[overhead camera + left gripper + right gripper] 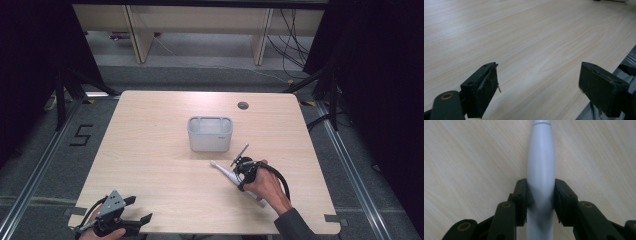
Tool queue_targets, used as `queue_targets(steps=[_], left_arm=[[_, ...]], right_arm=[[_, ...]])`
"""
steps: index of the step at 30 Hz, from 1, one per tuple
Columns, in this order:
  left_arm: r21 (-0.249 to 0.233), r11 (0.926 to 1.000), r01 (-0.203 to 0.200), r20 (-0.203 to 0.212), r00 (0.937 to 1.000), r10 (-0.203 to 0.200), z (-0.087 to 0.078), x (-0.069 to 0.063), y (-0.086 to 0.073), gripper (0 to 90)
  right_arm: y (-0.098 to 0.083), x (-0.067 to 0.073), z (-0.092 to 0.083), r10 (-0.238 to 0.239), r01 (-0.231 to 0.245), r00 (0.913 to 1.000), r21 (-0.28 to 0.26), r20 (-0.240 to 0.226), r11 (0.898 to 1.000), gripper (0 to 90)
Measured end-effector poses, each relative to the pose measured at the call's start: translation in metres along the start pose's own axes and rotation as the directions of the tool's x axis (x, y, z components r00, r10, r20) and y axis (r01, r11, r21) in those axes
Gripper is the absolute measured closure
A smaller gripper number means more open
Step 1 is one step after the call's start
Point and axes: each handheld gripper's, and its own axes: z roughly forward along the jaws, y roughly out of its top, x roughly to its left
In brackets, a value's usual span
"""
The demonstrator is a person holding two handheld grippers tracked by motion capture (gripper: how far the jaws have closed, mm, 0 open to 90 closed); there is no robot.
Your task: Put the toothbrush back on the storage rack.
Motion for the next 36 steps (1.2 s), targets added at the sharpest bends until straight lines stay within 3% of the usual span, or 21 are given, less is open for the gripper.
queue_targets(steps=[1, 3, 4, 5, 7, 8, 16, 17, 19, 25, 27, 28, 31, 33, 34, 36], left_arm=[[0.002, 1.0, 0.003, 0.003, 1.0, -0.003, 0.0, 0.0, 0.0, 15.0], [-0.003, 1.0, 0.004, 0.005, 1.0, -0.004, 0.0, 0.0, 0.0, 15.0], [-0.003, 1.0, 0.005, 0.005, 1.0, -0.005, 0.0, 0.0, 0.0, 15.0], [-0.005, 1.0, 0.005, 0.005, 1.0, -0.005, 0.0, 0.0, 0.0, 15.0], [-0.003, 1.0, 0.004, 0.005, 1.0, -0.004, 0.0, 0.0, 0.0, 15.0], [-0.004, 1.0, 0.004, 0.006, 1.0, -0.004, 0.0, 0.0, 0.0, 15.0], [-0.004, 1.0, 0.001, 0.002, 1.0, -0.001, 0.0, 0.0, 0.0, 15.0], [-0.008, 1.0, 0.0, 0.001, 1.0, 0.0, 0.0, 0.0, 0.0, 15.0], [-0.008, 1.0, 0.004, 0.005, 1.0, -0.003, 0.0, 0.0, 0.0, 15.0], [-0.005, 1.0, 0.0, 0.0, 1.0, 0.0, 0.0, 0.0, 0.0, 15.0], [-0.007, 1.0, 0.001, -0.001, 1.0, -0.001, 0.0, 0.0, 0.0, 15.0], [0.0, 1.0, -0.001, -0.001, 1.0, 0.001, 0.0, 0.0, 0.0, 15.0], [-0.003, 1.0, 0.006, 0.004, 1.0, -0.006, 0.0, 0.0, 0.0, 15.0], [0.003, 1.0, 0.004, 0.003, 1.0, -0.004, 0.0, 0.0, 0.0, 15.0], [-0.001, 1.0, 0.005, 0.005, 1.0, -0.005, 0.0, 0.0, 0.0, 15.0], [0.004, 1.0, 0.005, 0.003, 1.0, -0.005, 0.0, 0.0, 0.0, 15.0]], right_arm=[[0.001, 0.002, 0.0, 0.028, -0.028, 0.9996, 0.013, -0.002, 1.0, 65.8], [0.002, -0.004, 0.002, -0.048, 0.047, 0.9987, 0.029, 0.021, 0.998, 65.9], [0.004, 0.0, 0.001, -0.009, 0.009, 0.9999, 0.039, 0.008, 0.999, 66.0], [0.006, -0.002, 0.001, -0.043, 0.042, 0.9989, 0.066, 0.017, 0.997, 66.0], [0.008, 0.0, 0.001, -0.024, 0.022, 0.9995, 0.082, 0.022, 0.996, 66.1], [0.01, -0.002, 0.001, -0.048, 0.045, 0.9986, 0.097, 0.023, 0.994, 66.1], [0.018, 0.0, 0.003, -0.031, 0.029, 0.9995, 0.137, 0.011, 0.99, 66.3], [0.019, 0.003, 0.002, -0.011, 0.01, 0.9999, 0.147, 0.01, 0.989, 66.3], [0.02, 0.0, 0.003, -0.04, 0.037, 0.9991, 0.149, 0.016, 0.988, 66.4], [0.018, -0.003, 0.003, -0.041, 0.04, 0.9991, 0.138, 0.007, 0.99, 66.5], [0.017, -0.001, 0.002, -0.006, 0.005, 1.0, 0.139, 0.007, 0.99, 66.5], [0.017, -0.003, 0.002, -0.03, 0.028, 0.9995, 0.136, 0.01, 0.99, 66.5], [0.014, -0.003, -0.002, -0.023, 0.022, 0.9997, 0.108, 0.009, 0.994, 66.5], [0.012, -0.004, -0.007, -0.051, 0.051, 0.9987, 0.091, 0.0, 0.995, 66.5], [0.011, -0.001, -0.009, -0.026, 0.027, 0.9996, 0.082, -0.004, 0.996, 66.6], [0.009, -0.001, -0.016, -0.053, 0.053, 0.9985, 0.047, -0.011, 0.997, 66.6]])
